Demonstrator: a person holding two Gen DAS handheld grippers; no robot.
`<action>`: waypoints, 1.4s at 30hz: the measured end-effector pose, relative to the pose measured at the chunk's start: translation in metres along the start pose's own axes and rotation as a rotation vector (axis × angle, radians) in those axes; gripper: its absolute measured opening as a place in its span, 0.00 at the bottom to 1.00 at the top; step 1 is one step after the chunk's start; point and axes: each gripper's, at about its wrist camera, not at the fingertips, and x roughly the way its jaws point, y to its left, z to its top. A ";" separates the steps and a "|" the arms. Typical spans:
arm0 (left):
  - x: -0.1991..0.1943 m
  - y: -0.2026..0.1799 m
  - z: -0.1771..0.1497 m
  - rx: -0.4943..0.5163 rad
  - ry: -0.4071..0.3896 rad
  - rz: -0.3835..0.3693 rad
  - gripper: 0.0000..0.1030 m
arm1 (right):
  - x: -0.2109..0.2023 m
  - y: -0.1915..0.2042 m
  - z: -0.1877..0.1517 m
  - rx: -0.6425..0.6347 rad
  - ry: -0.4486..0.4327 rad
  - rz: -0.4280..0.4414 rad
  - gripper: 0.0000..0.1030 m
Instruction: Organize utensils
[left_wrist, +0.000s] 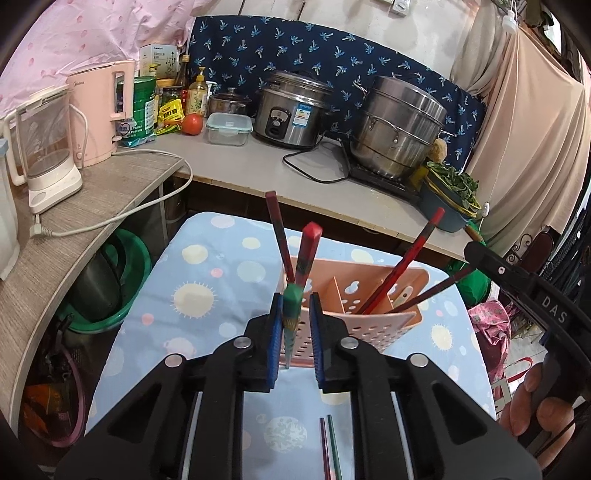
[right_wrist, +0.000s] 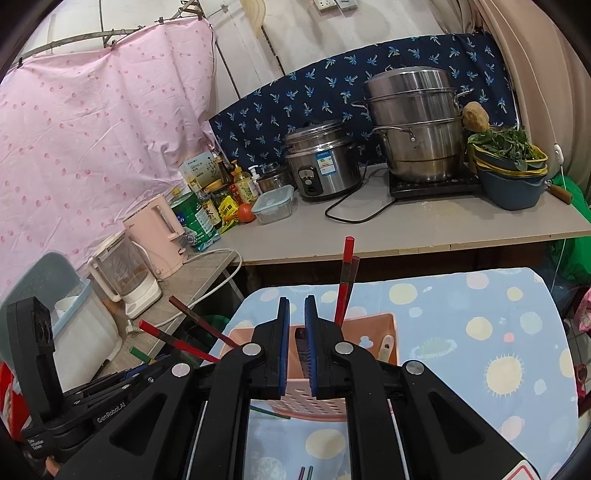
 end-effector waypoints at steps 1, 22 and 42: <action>0.000 0.000 -0.001 0.001 0.002 0.004 0.10 | 0.000 0.000 0.000 0.000 0.000 0.000 0.09; -0.070 -0.052 0.065 0.126 -0.197 -0.058 0.06 | -0.002 -0.001 0.006 -0.010 -0.004 -0.006 0.08; -0.013 -0.063 0.115 0.157 -0.278 0.038 0.06 | 0.011 -0.007 0.014 -0.015 0.012 -0.016 0.08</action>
